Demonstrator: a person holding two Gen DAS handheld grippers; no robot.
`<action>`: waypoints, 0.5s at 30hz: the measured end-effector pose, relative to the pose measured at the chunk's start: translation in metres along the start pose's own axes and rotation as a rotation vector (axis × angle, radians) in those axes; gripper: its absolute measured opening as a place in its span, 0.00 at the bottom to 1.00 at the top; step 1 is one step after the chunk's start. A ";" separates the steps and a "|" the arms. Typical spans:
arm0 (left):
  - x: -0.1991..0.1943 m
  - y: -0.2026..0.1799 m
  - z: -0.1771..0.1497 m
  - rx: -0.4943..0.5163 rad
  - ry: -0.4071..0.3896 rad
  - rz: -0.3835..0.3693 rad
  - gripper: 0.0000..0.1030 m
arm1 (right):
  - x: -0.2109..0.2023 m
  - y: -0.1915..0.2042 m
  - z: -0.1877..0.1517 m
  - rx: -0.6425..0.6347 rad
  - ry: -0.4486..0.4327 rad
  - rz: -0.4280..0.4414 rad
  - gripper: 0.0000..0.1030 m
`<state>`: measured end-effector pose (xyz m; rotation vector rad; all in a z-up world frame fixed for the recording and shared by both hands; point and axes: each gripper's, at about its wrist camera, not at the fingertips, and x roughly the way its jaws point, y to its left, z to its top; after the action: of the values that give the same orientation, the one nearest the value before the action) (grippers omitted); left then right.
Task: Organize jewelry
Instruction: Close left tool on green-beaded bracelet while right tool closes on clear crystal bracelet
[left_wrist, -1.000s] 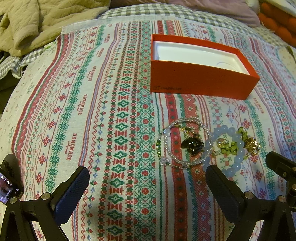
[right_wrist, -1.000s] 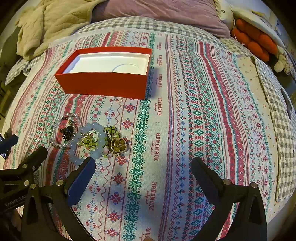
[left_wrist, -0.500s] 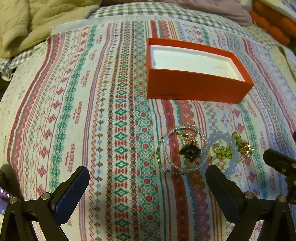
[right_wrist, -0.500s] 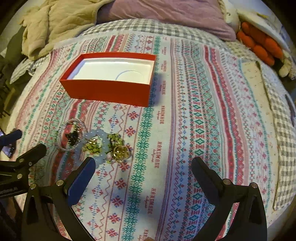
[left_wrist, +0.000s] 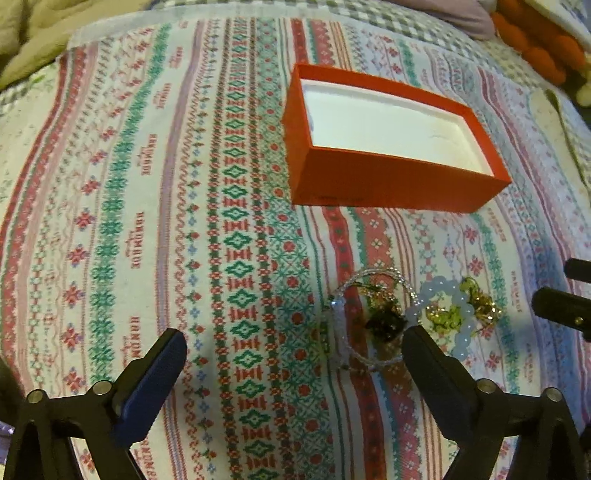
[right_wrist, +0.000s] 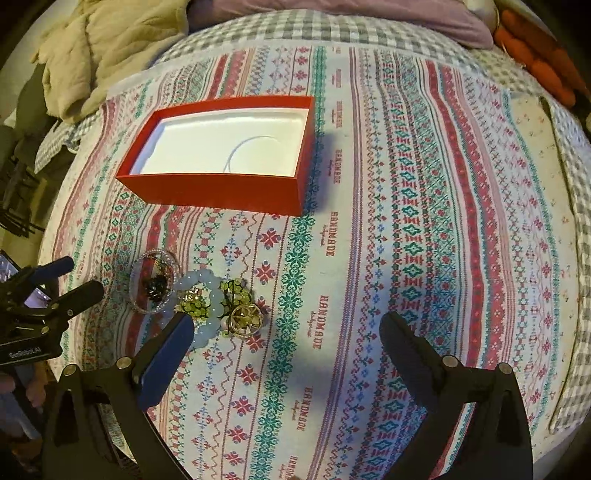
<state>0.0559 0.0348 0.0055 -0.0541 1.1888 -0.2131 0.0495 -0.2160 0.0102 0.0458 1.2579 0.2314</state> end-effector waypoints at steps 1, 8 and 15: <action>0.003 0.000 0.001 0.002 0.007 -0.017 0.89 | 0.001 0.001 0.001 -0.001 0.002 0.011 0.95; 0.021 -0.003 0.007 -0.027 0.070 -0.111 0.53 | 0.012 0.001 0.008 0.030 0.048 0.097 0.81; 0.028 -0.011 0.018 -0.021 0.071 -0.155 0.28 | 0.016 0.005 0.012 0.038 0.048 0.155 0.68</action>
<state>0.0809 0.0174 -0.0114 -0.1588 1.2586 -0.3409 0.0651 -0.2069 -0.0001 0.1716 1.3074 0.3446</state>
